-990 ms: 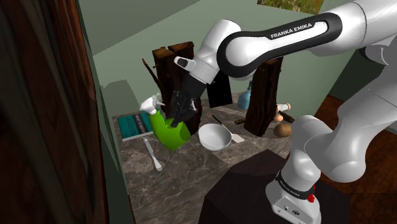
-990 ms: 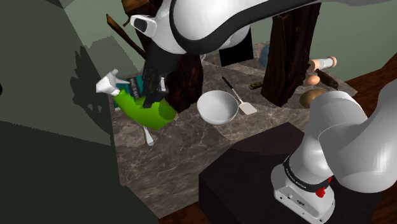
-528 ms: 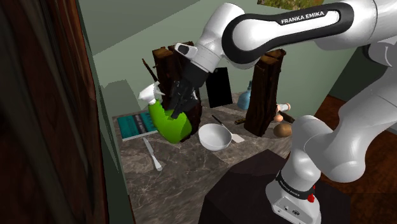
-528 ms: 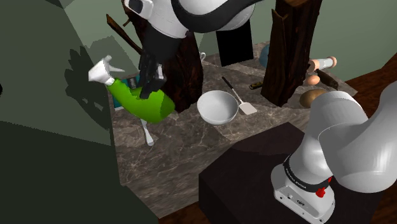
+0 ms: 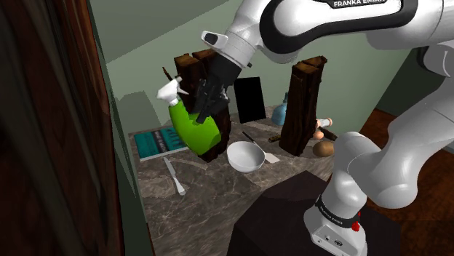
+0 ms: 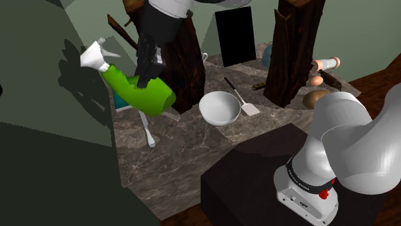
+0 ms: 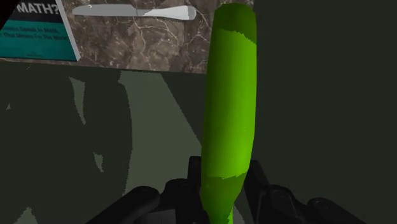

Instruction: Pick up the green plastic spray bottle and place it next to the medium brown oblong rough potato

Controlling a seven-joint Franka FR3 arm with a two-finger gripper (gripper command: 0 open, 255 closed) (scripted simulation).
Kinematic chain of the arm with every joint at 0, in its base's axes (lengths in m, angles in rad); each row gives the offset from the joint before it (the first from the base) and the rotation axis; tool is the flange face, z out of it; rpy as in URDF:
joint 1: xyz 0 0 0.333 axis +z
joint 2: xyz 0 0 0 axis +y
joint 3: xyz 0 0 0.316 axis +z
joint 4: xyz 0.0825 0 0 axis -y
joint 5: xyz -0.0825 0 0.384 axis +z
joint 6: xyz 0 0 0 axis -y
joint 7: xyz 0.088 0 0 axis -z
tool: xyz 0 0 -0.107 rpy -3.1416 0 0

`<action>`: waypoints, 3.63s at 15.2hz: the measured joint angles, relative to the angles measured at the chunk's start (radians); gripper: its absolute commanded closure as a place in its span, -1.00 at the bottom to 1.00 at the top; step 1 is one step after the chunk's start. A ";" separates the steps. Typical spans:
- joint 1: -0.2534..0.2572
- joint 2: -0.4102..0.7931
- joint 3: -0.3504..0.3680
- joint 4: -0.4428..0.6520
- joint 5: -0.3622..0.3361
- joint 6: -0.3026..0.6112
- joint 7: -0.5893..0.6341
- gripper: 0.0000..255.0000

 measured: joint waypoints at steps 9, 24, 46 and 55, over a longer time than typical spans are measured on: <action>-0.007 -0.004 0.005 0.115 -0.023 -0.115 0.043 1.00; -0.120 -0.279 -0.147 0.002 -0.123 -0.325 -0.104 1.00; -0.280 -0.470 -0.537 0.170 -0.340 -0.746 -0.475 1.00; -0.342 -0.286 -0.746 0.408 -0.097 -0.879 -0.782 1.00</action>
